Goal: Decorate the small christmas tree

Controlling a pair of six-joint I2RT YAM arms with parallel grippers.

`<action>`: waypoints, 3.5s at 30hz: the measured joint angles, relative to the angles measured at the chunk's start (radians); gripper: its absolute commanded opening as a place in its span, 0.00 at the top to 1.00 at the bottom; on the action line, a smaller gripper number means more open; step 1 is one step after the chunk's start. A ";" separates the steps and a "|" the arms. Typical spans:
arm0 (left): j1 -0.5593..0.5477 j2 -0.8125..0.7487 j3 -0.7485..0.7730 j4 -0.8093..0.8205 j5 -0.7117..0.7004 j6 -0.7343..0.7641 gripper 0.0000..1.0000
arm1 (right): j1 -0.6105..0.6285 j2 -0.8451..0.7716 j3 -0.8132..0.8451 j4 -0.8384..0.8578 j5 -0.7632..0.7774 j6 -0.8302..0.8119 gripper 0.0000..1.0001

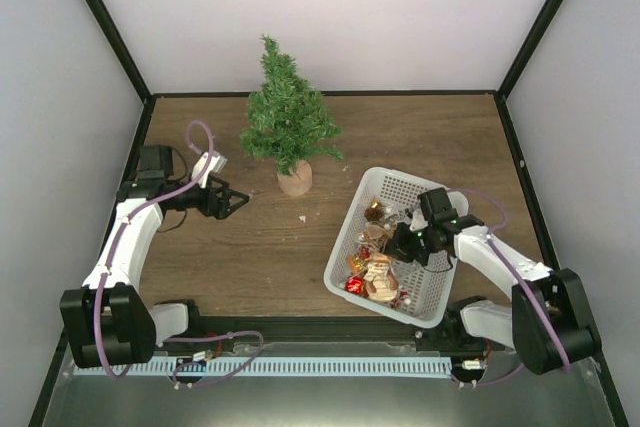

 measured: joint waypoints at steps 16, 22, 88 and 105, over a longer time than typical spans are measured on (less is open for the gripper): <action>-0.004 0.014 0.021 -0.023 -0.025 0.013 0.09 | -0.002 -0.063 0.133 -0.166 -0.126 -0.116 0.99; -0.006 0.016 0.025 -0.034 -0.028 0.019 0.09 | -0.002 -0.062 0.124 -0.171 -0.247 -0.159 0.99; -0.294 -0.055 0.540 -0.364 0.523 -0.018 0.57 | 0.201 -0.018 1.067 0.361 -0.591 0.321 0.99; -0.344 -0.016 0.467 -0.010 0.686 -0.507 1.00 | 0.239 -0.005 1.033 0.394 -0.546 0.316 0.99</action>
